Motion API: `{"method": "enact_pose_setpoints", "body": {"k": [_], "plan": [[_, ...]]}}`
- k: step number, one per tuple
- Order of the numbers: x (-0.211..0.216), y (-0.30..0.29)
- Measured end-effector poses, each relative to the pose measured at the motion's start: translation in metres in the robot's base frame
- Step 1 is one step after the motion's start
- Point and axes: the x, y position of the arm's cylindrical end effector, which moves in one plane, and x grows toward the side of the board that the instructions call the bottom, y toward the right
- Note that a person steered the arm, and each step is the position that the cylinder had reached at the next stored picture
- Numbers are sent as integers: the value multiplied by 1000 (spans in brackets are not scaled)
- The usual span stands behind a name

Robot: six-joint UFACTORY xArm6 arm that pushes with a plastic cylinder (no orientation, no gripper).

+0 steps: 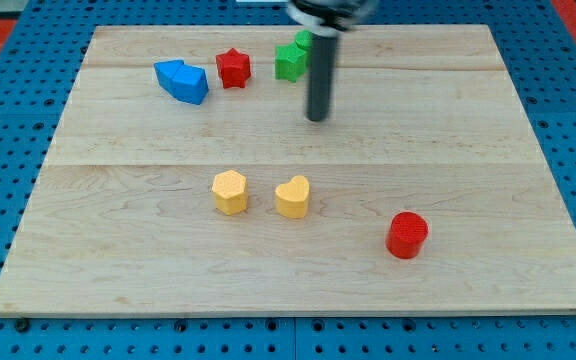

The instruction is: Place the red star horizontal to the yellow heart

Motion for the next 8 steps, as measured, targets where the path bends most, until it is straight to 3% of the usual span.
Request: {"method": "enact_pose_setpoints", "body": {"k": [1,2,4,5,6,7,8], "plan": [[-6,-50],[-27,-33],[-122,-37],[-132,-107],[-71,-76],[19,4],[68,71]]}}
